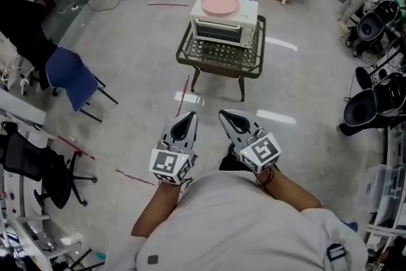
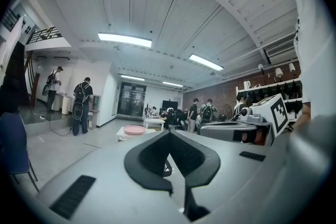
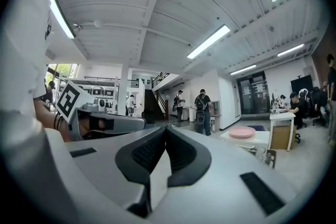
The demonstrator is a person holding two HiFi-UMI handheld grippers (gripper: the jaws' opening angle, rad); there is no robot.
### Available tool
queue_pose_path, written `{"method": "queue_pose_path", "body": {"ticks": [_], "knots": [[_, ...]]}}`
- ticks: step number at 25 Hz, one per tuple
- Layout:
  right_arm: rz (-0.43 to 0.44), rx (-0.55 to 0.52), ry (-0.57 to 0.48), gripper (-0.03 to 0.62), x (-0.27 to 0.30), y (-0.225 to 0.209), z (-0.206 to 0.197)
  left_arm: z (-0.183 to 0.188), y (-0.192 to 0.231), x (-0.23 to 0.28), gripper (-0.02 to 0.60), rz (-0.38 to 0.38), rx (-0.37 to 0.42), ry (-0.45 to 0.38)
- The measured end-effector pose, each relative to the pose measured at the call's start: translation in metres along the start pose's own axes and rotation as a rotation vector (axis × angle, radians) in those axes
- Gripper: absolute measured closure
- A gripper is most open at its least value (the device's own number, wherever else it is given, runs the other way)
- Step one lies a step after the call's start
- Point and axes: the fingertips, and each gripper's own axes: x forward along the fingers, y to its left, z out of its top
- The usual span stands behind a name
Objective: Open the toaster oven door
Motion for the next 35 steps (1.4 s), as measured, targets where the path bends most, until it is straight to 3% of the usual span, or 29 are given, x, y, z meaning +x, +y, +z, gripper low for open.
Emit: {"method": "queue_pose_path", "body": {"ticks": [8,20,35], "knots": [[0.018,0.027,-0.007,0.576,0.042,-0.085,0.001,0.001,0.03,0.083,0.566,0.012,0.003,0.02],[-0.061,0.066,-0.025,0.576,0.035,-0.238,0.0,0.009,0.001,0.243,0.566,-0.071,0.035,0.053],[-0.225,0.074,-0.005,0.576,0.026,-0.323,-0.006,0.012,-0.008,0.342,0.566,-0.24,0.061,0.058]]}}
